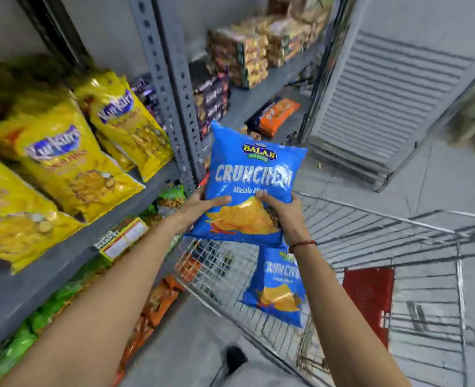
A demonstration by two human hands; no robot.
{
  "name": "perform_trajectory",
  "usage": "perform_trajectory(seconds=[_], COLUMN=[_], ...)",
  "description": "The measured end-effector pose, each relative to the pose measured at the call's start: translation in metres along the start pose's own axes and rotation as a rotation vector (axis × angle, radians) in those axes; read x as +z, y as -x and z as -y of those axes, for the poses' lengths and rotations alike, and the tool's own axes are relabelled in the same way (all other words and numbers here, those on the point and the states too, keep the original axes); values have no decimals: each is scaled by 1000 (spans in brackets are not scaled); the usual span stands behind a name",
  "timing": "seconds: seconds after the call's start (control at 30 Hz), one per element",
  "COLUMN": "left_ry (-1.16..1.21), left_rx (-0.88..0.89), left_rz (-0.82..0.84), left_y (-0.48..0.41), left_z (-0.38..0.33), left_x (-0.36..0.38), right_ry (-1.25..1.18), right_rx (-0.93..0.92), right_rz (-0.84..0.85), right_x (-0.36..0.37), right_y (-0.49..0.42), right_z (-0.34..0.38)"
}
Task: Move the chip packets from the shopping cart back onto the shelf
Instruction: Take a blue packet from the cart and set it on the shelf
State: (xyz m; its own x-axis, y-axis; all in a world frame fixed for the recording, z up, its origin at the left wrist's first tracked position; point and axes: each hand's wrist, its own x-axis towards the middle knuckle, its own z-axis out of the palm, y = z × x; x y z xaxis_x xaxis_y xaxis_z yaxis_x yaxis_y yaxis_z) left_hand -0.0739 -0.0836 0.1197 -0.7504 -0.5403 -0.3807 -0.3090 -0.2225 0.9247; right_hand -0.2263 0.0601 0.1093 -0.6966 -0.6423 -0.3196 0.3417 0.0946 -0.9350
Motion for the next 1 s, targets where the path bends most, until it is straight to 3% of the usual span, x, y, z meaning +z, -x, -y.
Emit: perform_trajectory(seconds=[0.43,0.63,1.0], left_ry=[-115,-122,-159], left_rx=[503,701,835], left_rz=[-194,-400,-730], left_y=[123,195,310], left_z=[-171,-214,-250], left_x=[-47,-80,-156], right_ry=[-100,-161,-153], right_rx=[-539,-738,-920], right_rz=[224,415,717], right_x=[87,142,275], right_y=[80,121,170], right_z=[177,233,286])
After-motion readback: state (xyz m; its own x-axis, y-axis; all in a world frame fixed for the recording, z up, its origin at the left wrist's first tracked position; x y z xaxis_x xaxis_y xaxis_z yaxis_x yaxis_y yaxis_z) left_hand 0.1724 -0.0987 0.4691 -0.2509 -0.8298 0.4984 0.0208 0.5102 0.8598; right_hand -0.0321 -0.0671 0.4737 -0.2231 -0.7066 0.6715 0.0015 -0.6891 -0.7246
